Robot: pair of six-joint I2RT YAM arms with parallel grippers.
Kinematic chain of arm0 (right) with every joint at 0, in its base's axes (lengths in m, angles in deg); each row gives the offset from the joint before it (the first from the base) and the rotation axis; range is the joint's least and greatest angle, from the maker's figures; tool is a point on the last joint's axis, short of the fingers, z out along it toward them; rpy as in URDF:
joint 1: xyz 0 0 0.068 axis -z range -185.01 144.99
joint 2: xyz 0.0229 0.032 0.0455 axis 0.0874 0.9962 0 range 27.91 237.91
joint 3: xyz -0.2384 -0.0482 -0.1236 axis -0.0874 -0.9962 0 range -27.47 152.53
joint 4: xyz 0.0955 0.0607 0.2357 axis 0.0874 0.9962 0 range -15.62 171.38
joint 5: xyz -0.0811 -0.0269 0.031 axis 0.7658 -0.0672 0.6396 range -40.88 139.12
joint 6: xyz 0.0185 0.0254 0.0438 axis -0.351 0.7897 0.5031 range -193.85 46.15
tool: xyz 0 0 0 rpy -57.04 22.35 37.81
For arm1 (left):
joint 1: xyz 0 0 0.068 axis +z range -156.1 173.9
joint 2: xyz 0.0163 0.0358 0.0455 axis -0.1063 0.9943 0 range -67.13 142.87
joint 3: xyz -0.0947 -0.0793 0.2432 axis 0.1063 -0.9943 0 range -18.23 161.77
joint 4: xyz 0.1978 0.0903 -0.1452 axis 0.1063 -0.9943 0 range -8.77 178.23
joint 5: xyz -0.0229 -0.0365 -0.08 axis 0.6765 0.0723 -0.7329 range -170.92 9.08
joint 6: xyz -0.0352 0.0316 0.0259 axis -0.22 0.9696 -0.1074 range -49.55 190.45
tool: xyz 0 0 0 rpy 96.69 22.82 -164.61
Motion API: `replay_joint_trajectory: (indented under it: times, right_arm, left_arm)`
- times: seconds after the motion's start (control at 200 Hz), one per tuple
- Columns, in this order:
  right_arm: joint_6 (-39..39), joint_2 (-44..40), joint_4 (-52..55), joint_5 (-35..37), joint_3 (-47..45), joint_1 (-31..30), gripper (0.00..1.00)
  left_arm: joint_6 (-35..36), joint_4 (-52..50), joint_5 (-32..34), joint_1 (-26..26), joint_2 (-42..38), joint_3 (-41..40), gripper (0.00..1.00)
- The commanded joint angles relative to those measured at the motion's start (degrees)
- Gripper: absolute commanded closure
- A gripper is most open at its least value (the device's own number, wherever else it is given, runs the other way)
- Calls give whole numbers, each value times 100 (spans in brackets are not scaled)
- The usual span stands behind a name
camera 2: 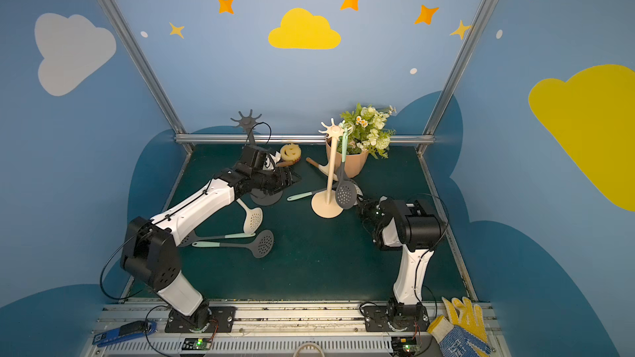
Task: Hang the skimmer on the kitchen utensil rack
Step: Adjust the skimmer at the center of the board.
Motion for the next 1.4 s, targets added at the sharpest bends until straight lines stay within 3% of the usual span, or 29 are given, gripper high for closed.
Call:
replay_joint_trajectory:
  times: [0.0,0.451,0.891,1.397]
  right_arm:
    - [39,-179,-174,199,-113,-11,72]
    - [213,-435,-540,664,-248,19,81]
    - [97,-982,-422,1157,-363,44,84]
    - [-642,-2368,1262,1170,-242,181,84]
  left_arm:
    - [-9,85,-71,35,-165,-60,24]
    - [-32,156,-111,38,-197,-114,25]
    - [-75,242,-185,38,-189,-151,26]
    - [-103,294,-264,37,-202,-184,26]
